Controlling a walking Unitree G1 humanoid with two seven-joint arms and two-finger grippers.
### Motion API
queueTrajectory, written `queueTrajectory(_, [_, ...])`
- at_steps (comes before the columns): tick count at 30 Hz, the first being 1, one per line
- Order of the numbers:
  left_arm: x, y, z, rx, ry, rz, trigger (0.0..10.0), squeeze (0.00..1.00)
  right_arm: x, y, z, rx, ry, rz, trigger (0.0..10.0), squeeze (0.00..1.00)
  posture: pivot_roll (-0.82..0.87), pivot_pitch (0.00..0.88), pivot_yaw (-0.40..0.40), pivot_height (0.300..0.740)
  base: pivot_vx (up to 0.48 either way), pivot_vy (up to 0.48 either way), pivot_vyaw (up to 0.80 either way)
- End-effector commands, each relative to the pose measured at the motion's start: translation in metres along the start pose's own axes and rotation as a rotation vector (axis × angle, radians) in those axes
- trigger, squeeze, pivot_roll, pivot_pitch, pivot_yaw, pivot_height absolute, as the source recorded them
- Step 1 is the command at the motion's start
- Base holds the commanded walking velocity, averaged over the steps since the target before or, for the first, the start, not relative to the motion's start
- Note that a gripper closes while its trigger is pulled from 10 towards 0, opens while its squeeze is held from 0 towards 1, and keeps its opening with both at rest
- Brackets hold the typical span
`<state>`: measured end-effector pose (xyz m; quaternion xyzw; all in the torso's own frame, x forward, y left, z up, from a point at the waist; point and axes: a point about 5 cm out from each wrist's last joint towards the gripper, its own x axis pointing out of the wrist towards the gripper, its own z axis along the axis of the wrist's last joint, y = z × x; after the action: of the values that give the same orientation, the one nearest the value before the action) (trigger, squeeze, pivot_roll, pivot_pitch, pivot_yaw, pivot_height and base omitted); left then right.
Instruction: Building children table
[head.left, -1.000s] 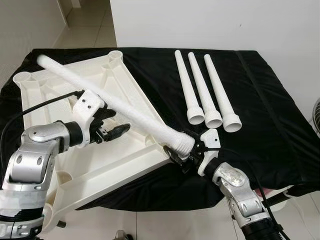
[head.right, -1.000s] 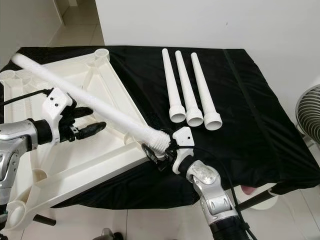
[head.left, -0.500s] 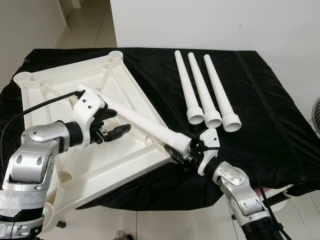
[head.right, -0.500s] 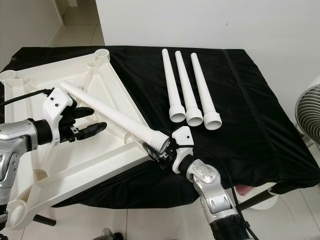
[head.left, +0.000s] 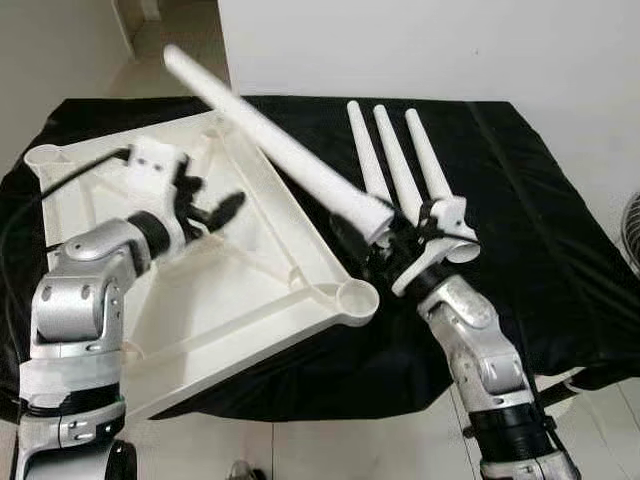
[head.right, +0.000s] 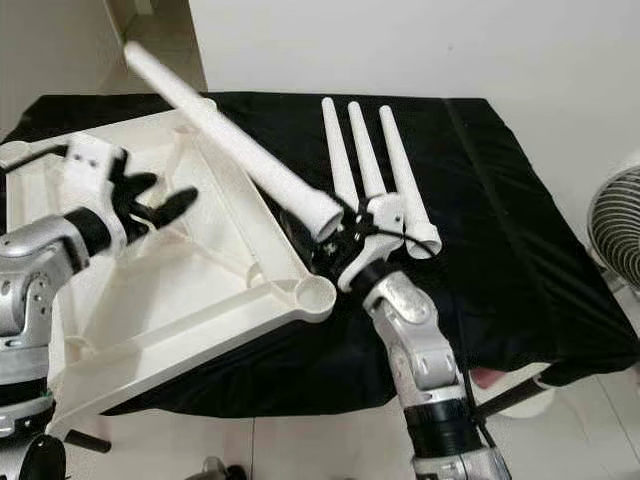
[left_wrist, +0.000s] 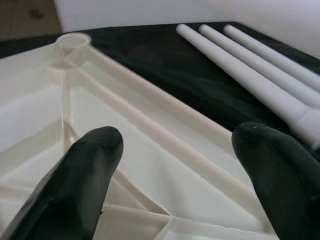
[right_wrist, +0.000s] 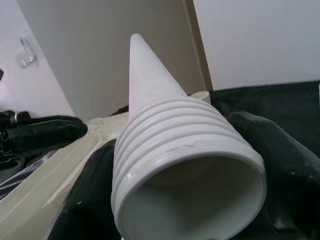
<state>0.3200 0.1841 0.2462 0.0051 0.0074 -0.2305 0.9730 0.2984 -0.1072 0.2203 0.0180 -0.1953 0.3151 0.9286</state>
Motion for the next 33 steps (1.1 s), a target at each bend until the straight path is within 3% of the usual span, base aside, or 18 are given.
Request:
queueTrajectory(1, [0.004, 0.003, 0.003, -0.133, -0.011, 0.01, 10.0, 1.0, 0.005, 0.007, 0.009, -0.035, -0.041, 0.045, 0.0, 0.0, 0.03, 0.112, 0.034, 0.74, 0.0, 0.0, 0.0])
queueTrajectory(2, [0.004, 0.003, 0.003, -0.133, -0.011, 0.01, 10.0, 1.0, 0.005, 0.007, 0.009, -0.035, -0.041, 0.045, 0.0, 0.0, 0.03, 0.112, 0.034, 0.74, 0.0, 0.0, 0.0])
queueTrajectory(3, [0.007, 0.003, 0.01, -0.247, -0.037, -0.011, 10.0, 0.16, 0.007, 0.012, 0.01, -0.082, -0.044, 0.087, 0.0, 0.0, 0.03, 0.112, 0.034, 0.74, 0.0, 0.0, 0.0])
queueTrajectory(4, [0.007, 0.003, 0.01, -0.247, -0.037, -0.011, 10.0, 0.16, 0.007, 0.012, 0.01, -0.082, -0.044, 0.087, 0.0, 0.0, 0.03, 0.112, 0.034, 0.74, 0.0, 0.0, 0.0])
queueTrajectory(5, [0.01, 0.004, 0.017, -0.357, -0.073, -0.053, 10.0, 0.0, 0.007, 0.016, 0.009, -0.115, -0.039, 0.119, 0.0, 0.0, 0.04, 0.105, 0.036, 0.74, 0.0, 0.0, 0.0])
queueTrajectory(9, [0.009, 0.002, 0.033, -0.448, -0.178, -0.155, 10.0, 0.0, 0.007, 0.02, 0.007, -0.155, -0.029, 0.162, 0.0, 0.0, 0.03, 0.095, 0.037, 0.74, 0.0, 0.0, 0.0])
queueTrajectory(10, [0.007, 0.0, 0.039, -0.449, -0.211, -0.179, 10.0, 1.0, 0.008, 0.021, 0.007, -0.166, -0.029, 0.176, 0.0, 0.0, 0.03, 0.095, 0.037, 0.74, 0.0, 0.0, 0.0])
queueTrajectory(11, [0.007, -0.002, 0.043, -0.451, -0.225, -0.182, 10.0, 1.0, 0.009, 0.022, 0.008, -0.169, -0.027, 0.183, 0.0, 0.0, 0.03, 0.095, 0.037, 0.74, 0.0, 0.0, 0.0])
queueTrajectory(12, [0.007, -0.002, 0.045, -0.472, -0.233, -0.178, 10.0, 0.83, 0.01, 0.022, 0.008, -0.171, -0.028, 0.187, 0.0, 0.0, 0.04, 0.088, 0.037, 0.74, 0.0, 0.0, 0.0])
queueTrajectory(13, [0.007, -0.002, 0.045, -0.472, -0.233, -0.178, 10.0, 0.83, 0.01, 0.022, 0.008, -0.171, -0.028, 0.187, 0.0, 0.0, 0.04, 0.088, 0.037, 0.74, 0.0, 0.0, 0.0])
queueTrajectory(14, [0.008, -0.002, 0.046, -0.506, -0.231, -0.178, 10.0, 0.14, 0.011, 0.023, 0.009, -0.177, -0.029, 0.194, 0.0, 0.0, 0.04, 0.088, 0.037, 0.74, 0.0, 0.0, 0.0])
queueTrajectory(16, [0.008, -0.002, 0.046, -0.515, -0.228, -0.183, 10.0, 0.14, 0.011, 0.023, 0.009, -0.181, -0.03, 0.197, 0.0, 0.0, 0.04, 0.088, 0.037, 0.74, 0.0, 0.0, 0.0])
queueTrajectory(17, [0.009, -0.003, 0.047, -0.53, -0.223, -0.192, 10.0, 0.0, 0.012, 0.023, 0.01, -0.188, -0.032, 0.203, 0.0, 0.0, 0.04, 0.088, 0.037, 0.74, 0.0, 0.0, 0.0])
queueTrajectory(21, [0.012, -0.005, 0.046, -0.554, -0.202, -0.194, 10.0, 0.0, 0.013, 0.024, 0.011, -0.196, -0.036, 0.214, 0.0, 0.0, 0.04, 0.088, 0.037, 0.74, 0.0, 0.0, 0.0])
queueTrajectory(29, [0.023, 0.008, 0.039, -0.696, -0.094, -0.058, 10.0, 0.0, 0.019, 0.029, 0.023, -0.281, -0.096, 0.229, 0.0, 0.0, 0.03, 0.09, 0.043, 0.74, 0.0, 0.0, 0.0])
queueTrajectory(33, [0.023, 0.01, 0.038, -0.703, -0.086, -0.041, 10.0, 0.0, 0.019, 0.03, 0.024, -0.295, -0.1, 0.233, 0.0, 0.0, 0.04, 0.09, 0.045, 0.74, 0.0, 0.0, 0.0])
